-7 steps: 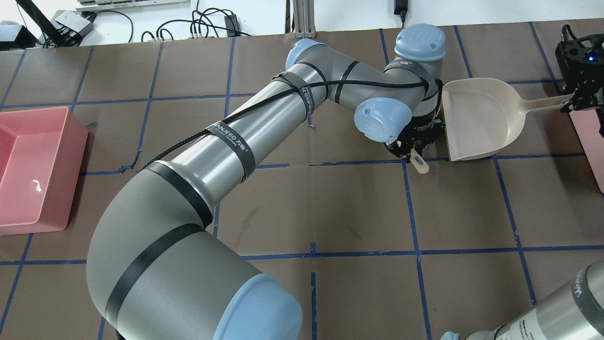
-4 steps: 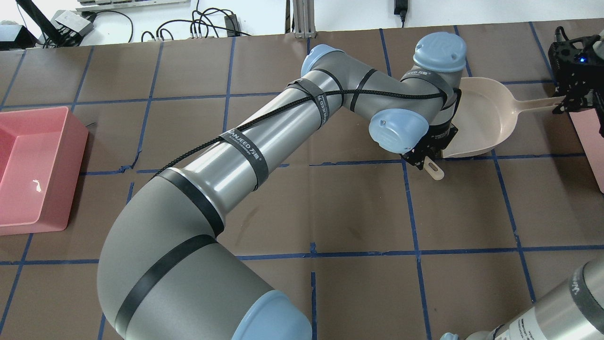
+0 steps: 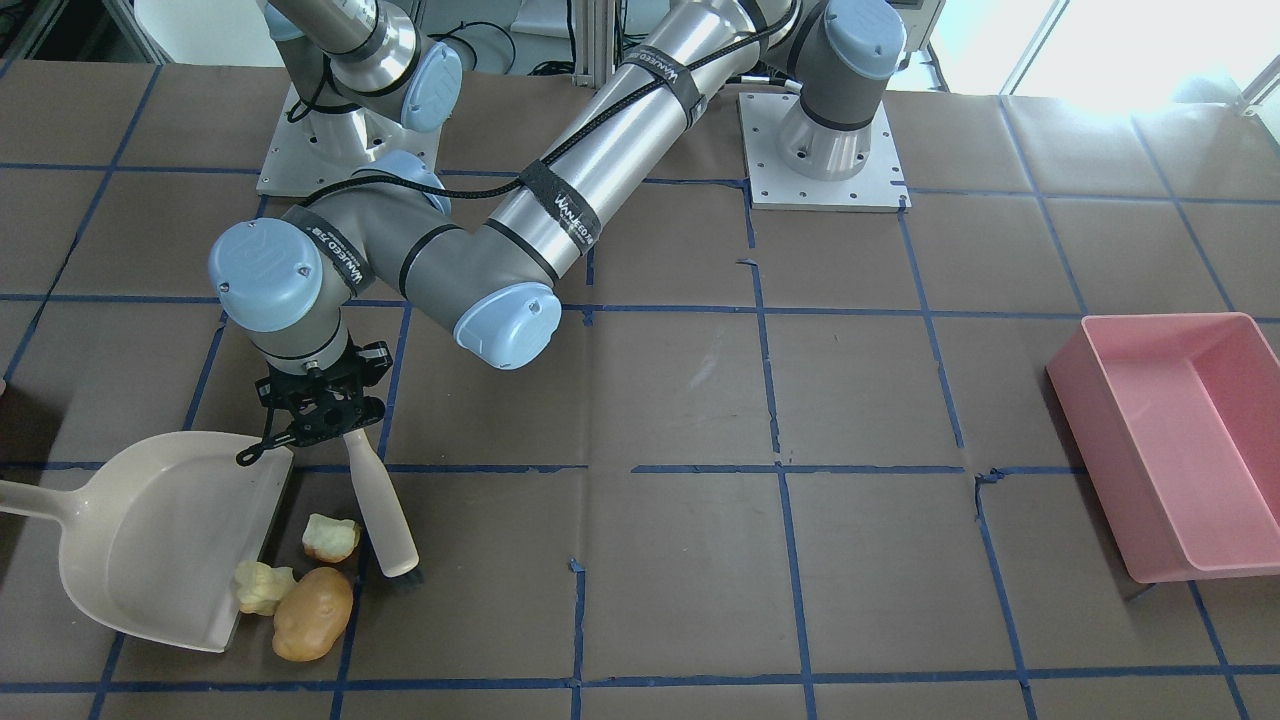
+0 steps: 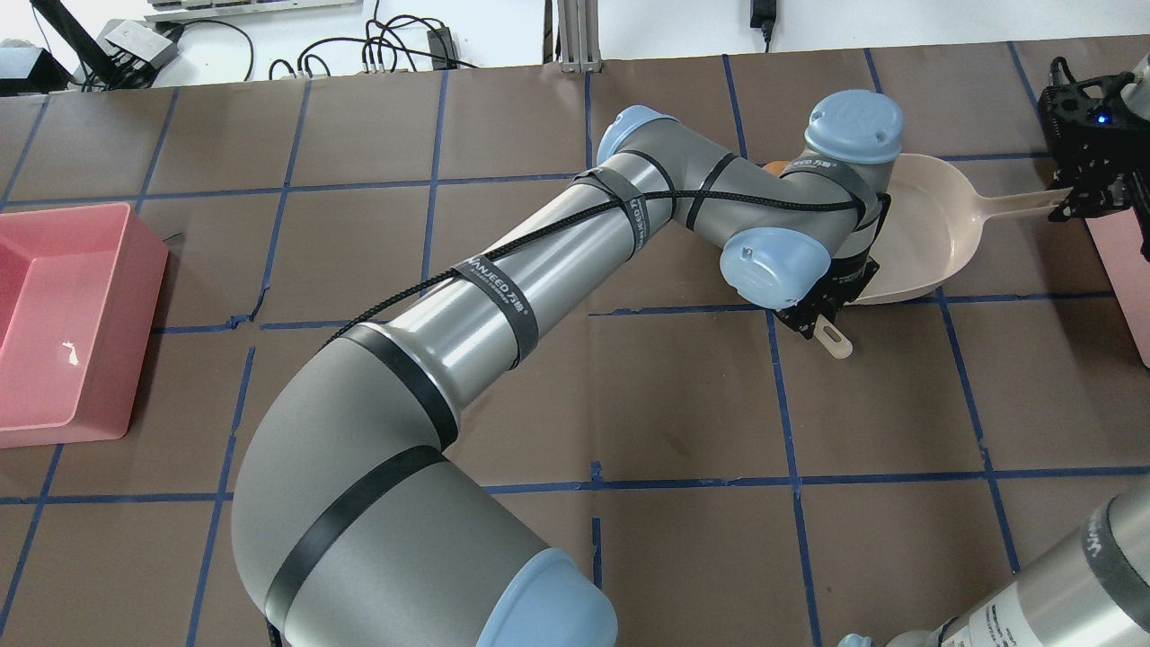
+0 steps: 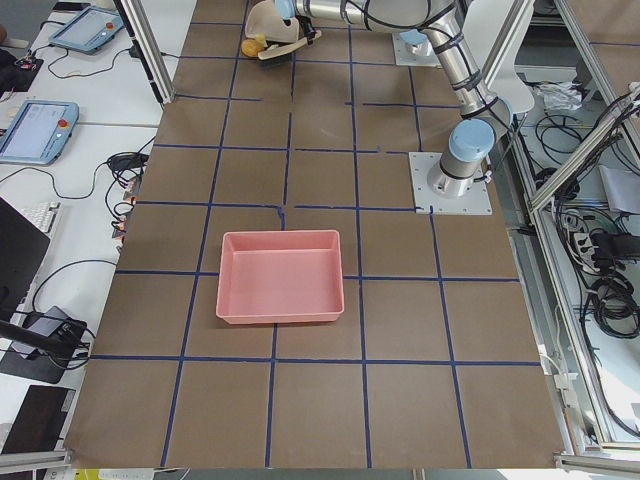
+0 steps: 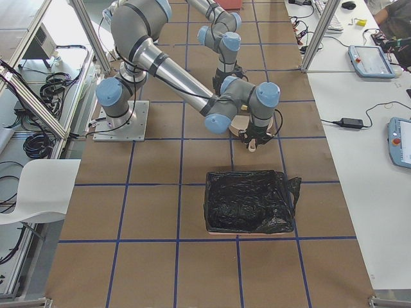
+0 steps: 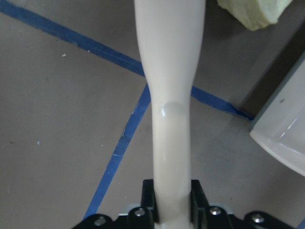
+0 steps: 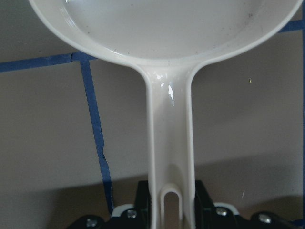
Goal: Sweep and dump trash in nearest bin
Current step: 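Sweep the bread and potato pieces into the dustpan with the left gripper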
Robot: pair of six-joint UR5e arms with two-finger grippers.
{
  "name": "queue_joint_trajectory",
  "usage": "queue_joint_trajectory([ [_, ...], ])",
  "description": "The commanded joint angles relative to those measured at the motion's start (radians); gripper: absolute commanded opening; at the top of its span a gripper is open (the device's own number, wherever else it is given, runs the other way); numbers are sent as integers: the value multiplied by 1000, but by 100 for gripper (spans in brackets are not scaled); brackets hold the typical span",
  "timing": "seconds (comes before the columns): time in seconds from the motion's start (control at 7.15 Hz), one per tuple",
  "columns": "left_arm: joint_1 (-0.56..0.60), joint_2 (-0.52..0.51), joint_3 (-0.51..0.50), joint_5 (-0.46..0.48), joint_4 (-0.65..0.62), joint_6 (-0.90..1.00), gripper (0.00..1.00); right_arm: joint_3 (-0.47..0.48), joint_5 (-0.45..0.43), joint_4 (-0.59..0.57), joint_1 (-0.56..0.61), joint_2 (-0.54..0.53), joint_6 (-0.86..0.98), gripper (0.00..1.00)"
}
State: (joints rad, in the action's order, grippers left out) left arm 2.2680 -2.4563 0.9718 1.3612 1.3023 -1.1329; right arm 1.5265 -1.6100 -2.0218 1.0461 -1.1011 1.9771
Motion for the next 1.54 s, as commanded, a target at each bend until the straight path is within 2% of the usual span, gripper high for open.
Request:
queue_joint_trajectory([
  [0.0, 7, -9, -4, 1, -3, 72, 0, 0, -1, 0, 0, 0, -1, 0],
  [0.14, 10, -18, -10, 3, -5, 102, 0, 0, 1, -1, 0, -2, -7, 0],
  [0.42, 11, -68, -86, 3, -11, 137, 0, 0, 1, -5, 0, 0, -14, 0],
  [0.84, 11, -69, -102, 4, -11, 174, 0, 1, -30, -14, 0, 1, -6, 0],
  [1.4, 74, -69, -100, -5, -43, 505, 0, 1, -16, -20, 0, 6, -18, 0],
])
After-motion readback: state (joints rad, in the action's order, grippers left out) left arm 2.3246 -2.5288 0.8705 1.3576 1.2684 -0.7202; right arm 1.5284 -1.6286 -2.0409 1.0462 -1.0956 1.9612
